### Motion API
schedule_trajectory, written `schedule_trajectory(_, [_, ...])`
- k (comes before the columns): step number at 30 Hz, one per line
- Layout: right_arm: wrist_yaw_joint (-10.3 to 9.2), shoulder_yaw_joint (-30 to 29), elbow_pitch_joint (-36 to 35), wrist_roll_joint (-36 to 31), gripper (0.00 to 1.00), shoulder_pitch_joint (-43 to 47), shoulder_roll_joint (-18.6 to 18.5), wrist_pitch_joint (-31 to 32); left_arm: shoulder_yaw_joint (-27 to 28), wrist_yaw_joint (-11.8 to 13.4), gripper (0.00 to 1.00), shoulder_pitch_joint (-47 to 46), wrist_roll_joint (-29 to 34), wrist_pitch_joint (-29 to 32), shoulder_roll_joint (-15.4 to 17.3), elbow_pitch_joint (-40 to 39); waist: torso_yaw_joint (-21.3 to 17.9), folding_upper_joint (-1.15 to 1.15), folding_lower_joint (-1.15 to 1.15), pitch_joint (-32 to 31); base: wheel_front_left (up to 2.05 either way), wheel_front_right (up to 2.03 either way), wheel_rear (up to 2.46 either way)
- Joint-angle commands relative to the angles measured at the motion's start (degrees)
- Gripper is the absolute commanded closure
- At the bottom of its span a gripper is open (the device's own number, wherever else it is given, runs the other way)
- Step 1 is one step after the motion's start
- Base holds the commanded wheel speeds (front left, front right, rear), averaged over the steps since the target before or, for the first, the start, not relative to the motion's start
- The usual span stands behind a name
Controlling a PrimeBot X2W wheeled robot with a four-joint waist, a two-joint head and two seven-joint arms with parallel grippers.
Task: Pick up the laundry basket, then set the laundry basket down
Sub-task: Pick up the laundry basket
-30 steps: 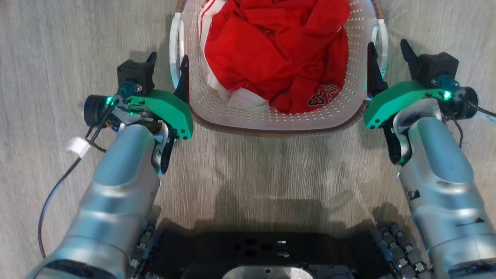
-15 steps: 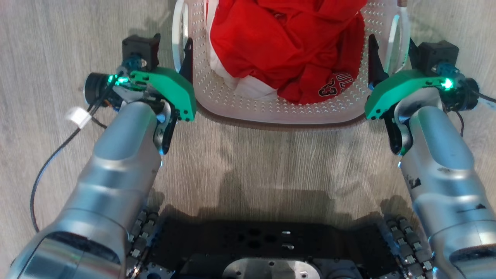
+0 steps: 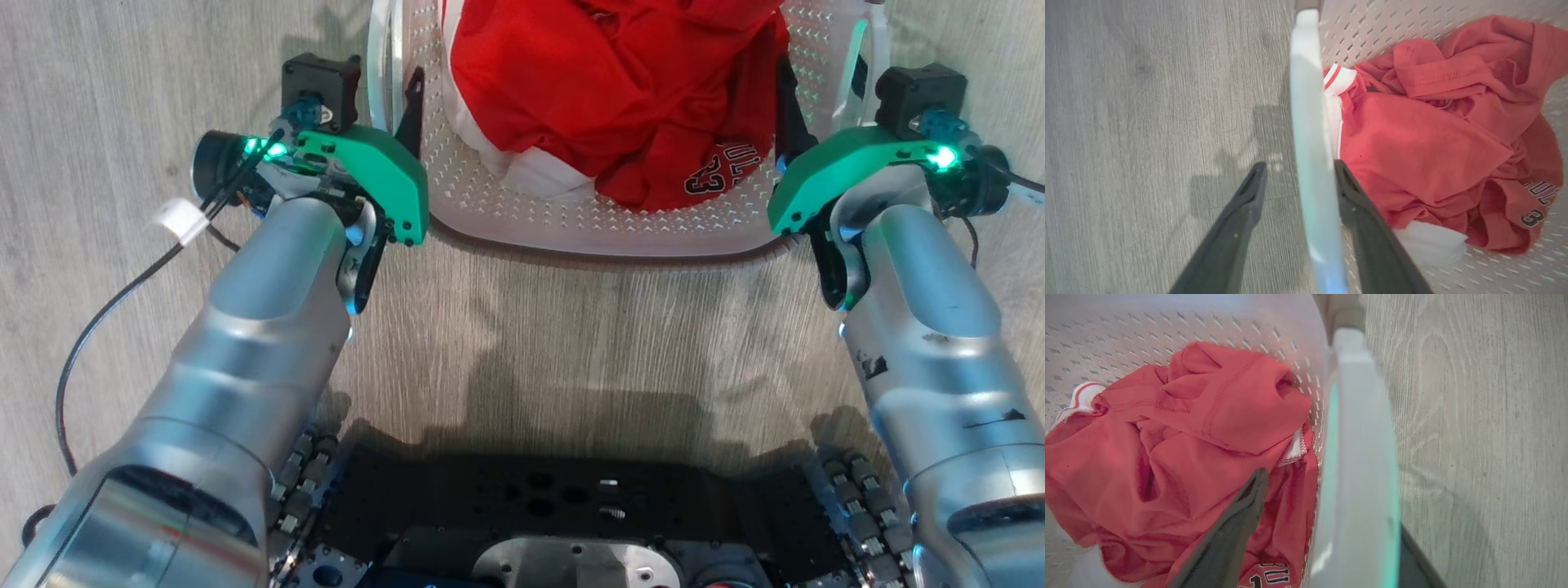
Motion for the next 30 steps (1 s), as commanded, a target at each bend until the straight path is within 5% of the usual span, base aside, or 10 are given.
schedule_trajectory(1, [-0.08,1.4,-0.4,0.4,0.0,2.1,1.0,-0.7,0.2,0.7,0.29,0.6,-0.8,-0.4,1.5,-0.1,0.1,0.0,0.0,0.0,0.0,0.0,0.0])
schedule_trajectory(3, [-0.08,1.5,-0.1,0.5,0.27,2.0,1.0,-0.7,-0.5,0.8,0.53,0.4,-1.4,-0.4,1.5,0.0,0.1,0.0,0.0,-0.1,0.0,0.0,0.0])
schedule_trajectory(4, [-0.08,1.5,0.1,0.6,0.51,2.0,1.0,-0.7,-0.8,0.8,0.64,0.4,-1.7,-0.4,1.5,-0.1,0.1,0.0,0.0,-0.1,0.0,0.0,0.0])
schedule_trajectory(5, [-0.08,1.5,0.3,0.6,0.6,1.9,1.0,-0.7,-1.2,0.9,0.92,0.4,-2.0,-0.4,1.5,-0.2,0.2,0.0,0.0,-0.2,0.0,0.0,0.0])
schedule_trajectory(6, [-0.08,1.6,0.6,0.6,0.68,1.8,1.0,-0.7,-1.5,1.0,1.0,0.5,-2.3,-0.4,1.5,-0.2,0.2,0.0,0.0,-0.3,0.0,0.0,0.0])
schedule_trajectory(9, [-0.08,1.6,1.2,0.7,1.0,1.6,1.0,-0.7,-2.3,0.9,1.0,0.6,-3.0,-0.4,1.5,-0.4,0.2,0.0,0.0,-0.7,0.0,0.0,0.0])
schedule_trajectory(30, [-0.08,4.5,6.5,3.9,1.0,2.5,1.0,-0.7,-7.7,1.2,1.0,4.1,-8.8,-0.4,1.5,0.6,-0.4,0.0,0.0,-6.7,0.0,0.0,0.0])
